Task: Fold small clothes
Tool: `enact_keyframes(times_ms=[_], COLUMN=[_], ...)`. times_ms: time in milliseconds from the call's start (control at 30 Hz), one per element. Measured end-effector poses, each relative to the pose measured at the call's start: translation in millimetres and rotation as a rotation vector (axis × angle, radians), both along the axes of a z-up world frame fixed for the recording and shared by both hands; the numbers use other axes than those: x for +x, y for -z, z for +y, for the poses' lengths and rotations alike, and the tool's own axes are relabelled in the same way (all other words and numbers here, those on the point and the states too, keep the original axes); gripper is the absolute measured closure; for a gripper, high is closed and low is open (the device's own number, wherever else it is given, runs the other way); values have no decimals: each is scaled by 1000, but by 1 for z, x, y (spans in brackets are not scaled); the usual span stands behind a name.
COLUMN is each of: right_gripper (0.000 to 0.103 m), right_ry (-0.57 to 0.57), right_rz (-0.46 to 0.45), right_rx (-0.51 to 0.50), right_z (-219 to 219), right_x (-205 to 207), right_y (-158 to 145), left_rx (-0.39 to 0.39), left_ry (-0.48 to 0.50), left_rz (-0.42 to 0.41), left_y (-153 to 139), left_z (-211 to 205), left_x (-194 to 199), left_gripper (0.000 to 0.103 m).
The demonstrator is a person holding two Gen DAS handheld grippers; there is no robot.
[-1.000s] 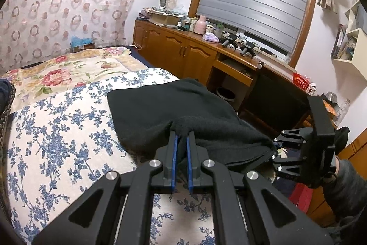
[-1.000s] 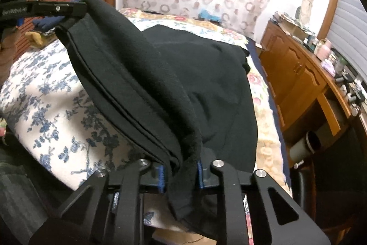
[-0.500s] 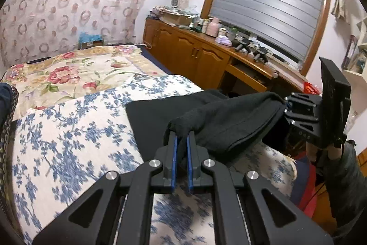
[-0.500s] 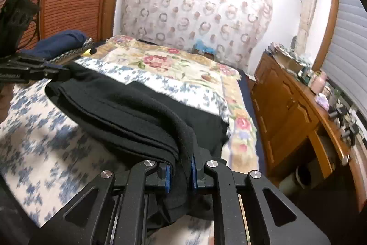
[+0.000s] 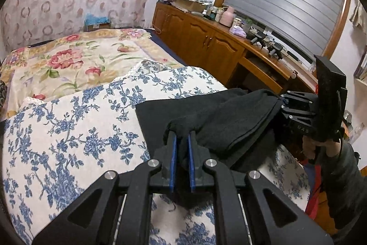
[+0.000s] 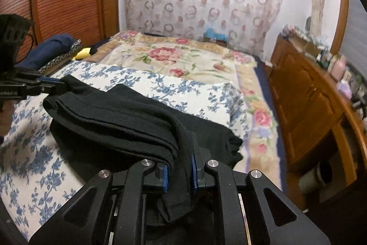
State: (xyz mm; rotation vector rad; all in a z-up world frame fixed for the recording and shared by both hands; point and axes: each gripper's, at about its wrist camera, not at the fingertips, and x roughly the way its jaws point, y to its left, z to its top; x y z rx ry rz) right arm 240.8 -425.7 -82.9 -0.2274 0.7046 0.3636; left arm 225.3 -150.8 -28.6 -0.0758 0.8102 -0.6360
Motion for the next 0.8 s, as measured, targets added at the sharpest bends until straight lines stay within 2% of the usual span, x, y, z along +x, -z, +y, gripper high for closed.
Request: enact_keyframes(times_ms=[100, 167, 233, 367, 500, 533, 633, 667, 800], right_gripper=[92, 91, 91, 90, 87, 82, 75, 69, 65], right_ry=[-11, -17, -27, -40, -38, -34, -20, -16, 51], right_rz=[25, 39, 48, 59, 61, 60, 45, 42, 6], right_rx=[20, 32, 34, 14, 14, 9, 0, 1, -35], right_z=[-3, -6, -7, -1, 1, 0, -1, -1, -6], right_x=[9, 17, 23, 39, 55, 59, 73, 76, 91], right_y=[4, 4, 4, 5, 2, 0, -7, -9, -16], left_rx=[-2, 13, 5, 15, 14, 17, 28, 31, 49], left_ry=[-10, -12, 8, 24, 18, 13, 2, -1, -5], left_rz=[9, -20, -27, -9, 12, 15, 22, 28, 51], left_y=[1, -2, -4, 0, 5, 6, 9, 11, 19], left_z=[2, 2, 5, 8, 14, 15, 17, 17, 14], left_x=[8, 10, 12, 19, 25, 27, 32, 34, 44], left_gripper=[91, 76, 68, 58, 56, 55, 55, 55, 55])
